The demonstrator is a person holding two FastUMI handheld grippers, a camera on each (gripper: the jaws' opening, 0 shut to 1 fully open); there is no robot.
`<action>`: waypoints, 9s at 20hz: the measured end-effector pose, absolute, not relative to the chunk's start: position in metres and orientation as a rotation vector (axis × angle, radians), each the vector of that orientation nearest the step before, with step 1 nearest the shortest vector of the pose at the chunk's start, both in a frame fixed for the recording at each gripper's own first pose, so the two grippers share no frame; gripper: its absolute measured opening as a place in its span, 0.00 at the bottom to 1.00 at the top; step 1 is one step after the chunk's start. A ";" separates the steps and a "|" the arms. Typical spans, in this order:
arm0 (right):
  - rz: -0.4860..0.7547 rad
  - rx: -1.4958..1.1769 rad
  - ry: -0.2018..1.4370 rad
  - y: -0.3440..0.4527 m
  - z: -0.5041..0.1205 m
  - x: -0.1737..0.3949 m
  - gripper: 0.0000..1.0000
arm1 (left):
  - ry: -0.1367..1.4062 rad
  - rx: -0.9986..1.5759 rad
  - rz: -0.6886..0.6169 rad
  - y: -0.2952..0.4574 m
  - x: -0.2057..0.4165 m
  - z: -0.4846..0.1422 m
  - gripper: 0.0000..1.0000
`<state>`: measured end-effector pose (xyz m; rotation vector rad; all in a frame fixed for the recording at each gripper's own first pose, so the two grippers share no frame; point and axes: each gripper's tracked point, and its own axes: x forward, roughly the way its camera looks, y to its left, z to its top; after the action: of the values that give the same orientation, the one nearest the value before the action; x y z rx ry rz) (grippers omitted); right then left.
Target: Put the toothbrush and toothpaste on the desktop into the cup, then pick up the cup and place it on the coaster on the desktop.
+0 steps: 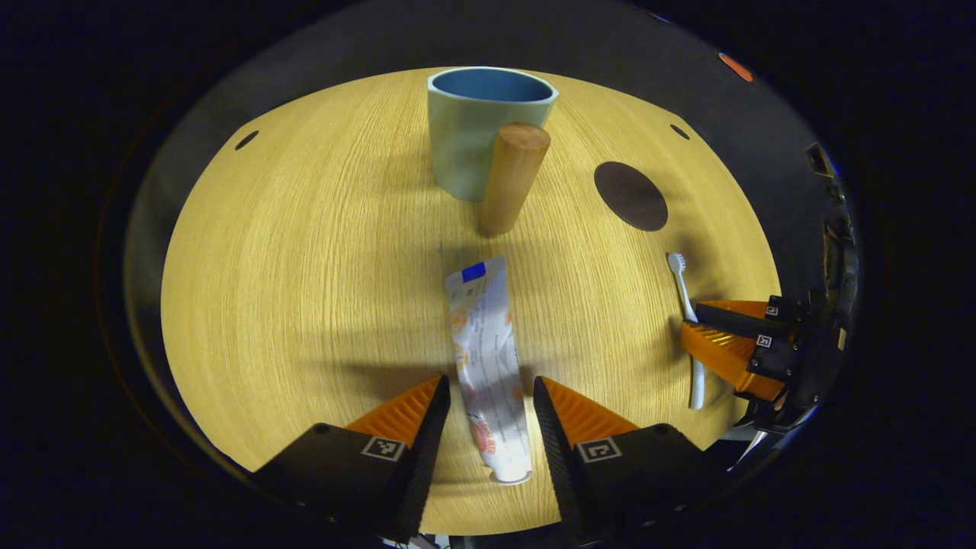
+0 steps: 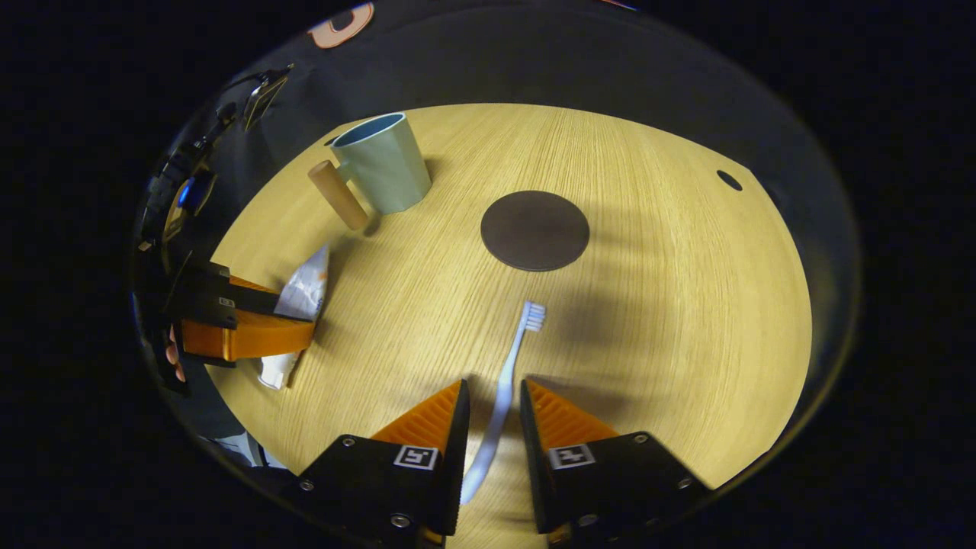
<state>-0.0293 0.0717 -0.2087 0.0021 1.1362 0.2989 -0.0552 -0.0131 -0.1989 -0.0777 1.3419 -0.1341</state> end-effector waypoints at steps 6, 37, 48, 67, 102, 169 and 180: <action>0.338 0.082 1.126 0.080 -0.208 -0.021 0.08 | 1.340 -0.080 -0.114 -0.014 -0.051 -0.199 0.34; 0.385 0.311 0.488 0.082 -0.095 0.018 0.04 | 0.528 -0.058 -0.170 0.017 0.078 -0.109 0.14; 0.341 0.351 0.267 0.064 -0.049 0.044 0.04 | 0.210 -0.110 -0.097 0.030 0.125 -0.072 0.13; 0.318 0.376 0.191 0.057 -0.032 0.104 0.03 | 0.005 -0.244 -0.090 0.045 0.210 -0.079 0.13; 0.388 0.380 0.142 0.113 -0.009 0.151 0.03 | 0.105 -0.145 -0.101 0.046 0.175 -0.103 0.56; 0.455 0.230 0.013 0.103 -0.020 0.120 0.58 | 0.356 -0.040 -0.063 0.025 0.122 -0.098 0.96; 0.379 0.114 -0.096 0.026 0.006 0.070 0.94 | 0.736 0.034 -0.119 -0.003 0.135 -0.145 0.96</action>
<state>0.0699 0.0261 0.0060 0.1139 -0.0962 0.3788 0.1348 -0.0032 -0.1447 0.0345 0.7360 -0.1193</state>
